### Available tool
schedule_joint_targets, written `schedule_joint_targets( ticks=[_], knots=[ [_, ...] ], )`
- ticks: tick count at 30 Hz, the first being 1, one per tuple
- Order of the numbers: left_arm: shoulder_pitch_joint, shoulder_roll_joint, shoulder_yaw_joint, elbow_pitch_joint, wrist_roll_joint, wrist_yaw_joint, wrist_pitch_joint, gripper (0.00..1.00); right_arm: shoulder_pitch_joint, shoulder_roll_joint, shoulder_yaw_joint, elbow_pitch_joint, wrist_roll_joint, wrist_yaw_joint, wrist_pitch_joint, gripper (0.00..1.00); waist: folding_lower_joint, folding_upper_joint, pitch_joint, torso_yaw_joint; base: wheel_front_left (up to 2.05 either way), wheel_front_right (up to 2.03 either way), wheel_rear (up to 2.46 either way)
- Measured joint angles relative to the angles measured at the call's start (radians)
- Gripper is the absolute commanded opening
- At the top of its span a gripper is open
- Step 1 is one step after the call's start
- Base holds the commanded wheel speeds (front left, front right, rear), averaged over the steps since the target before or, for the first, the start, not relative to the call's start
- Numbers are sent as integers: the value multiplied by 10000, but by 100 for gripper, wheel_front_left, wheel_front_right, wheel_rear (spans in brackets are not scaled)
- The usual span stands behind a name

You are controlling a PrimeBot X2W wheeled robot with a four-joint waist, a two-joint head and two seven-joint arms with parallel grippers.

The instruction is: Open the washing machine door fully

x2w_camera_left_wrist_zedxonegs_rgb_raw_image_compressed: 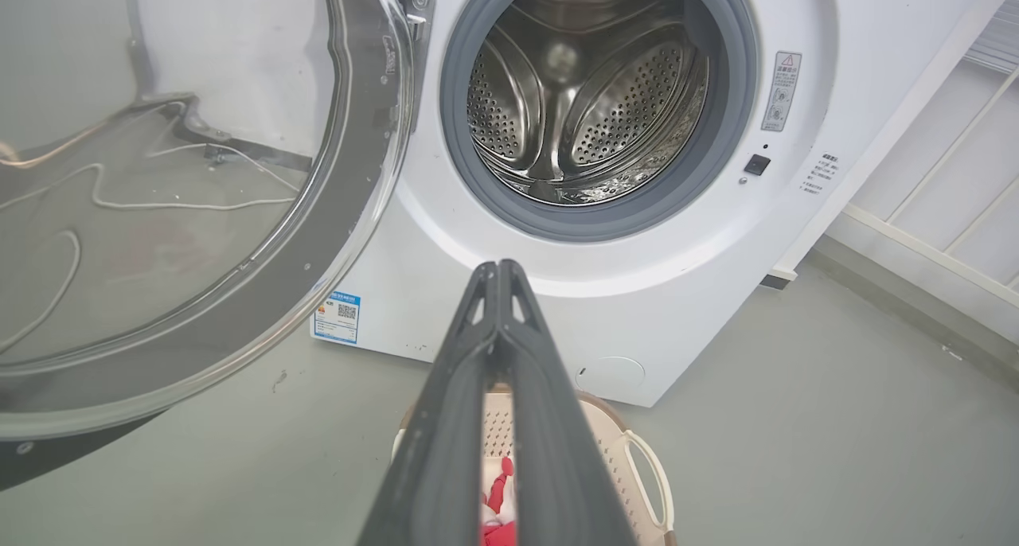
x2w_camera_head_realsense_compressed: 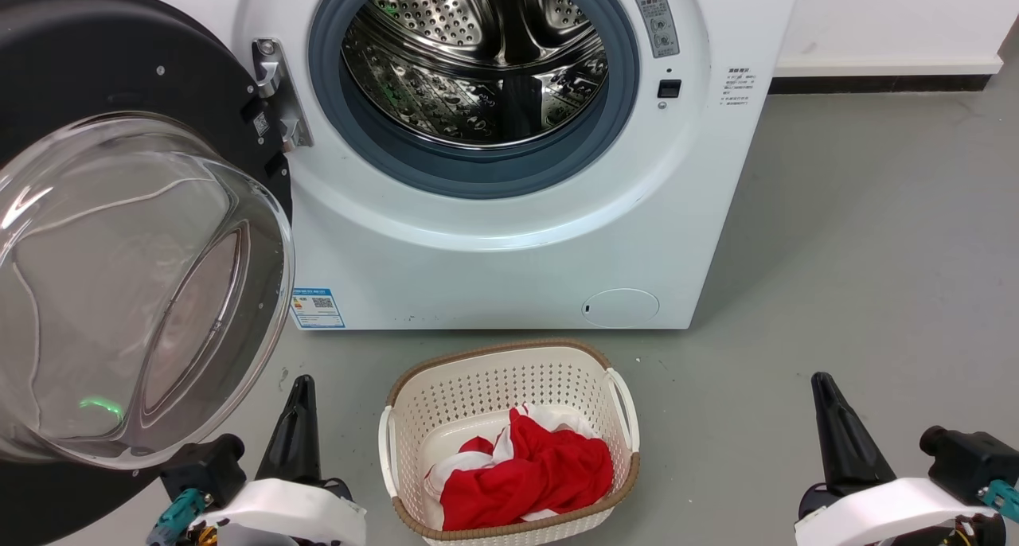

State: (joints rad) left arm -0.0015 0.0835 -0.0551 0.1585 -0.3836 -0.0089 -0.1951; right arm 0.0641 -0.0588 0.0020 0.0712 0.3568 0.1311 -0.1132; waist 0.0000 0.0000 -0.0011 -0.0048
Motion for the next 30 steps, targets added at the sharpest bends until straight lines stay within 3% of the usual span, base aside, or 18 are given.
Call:
schedule_joint_targets(
  ticks=[30],
  knots=[
    [-315, -123, 623, 316, -4619, -453, 1141, 0, -622, -155, -142, 633, 4949, -2, 619, 0, 0, 0, 11, 13, 0, 0, 0]
  ],
)
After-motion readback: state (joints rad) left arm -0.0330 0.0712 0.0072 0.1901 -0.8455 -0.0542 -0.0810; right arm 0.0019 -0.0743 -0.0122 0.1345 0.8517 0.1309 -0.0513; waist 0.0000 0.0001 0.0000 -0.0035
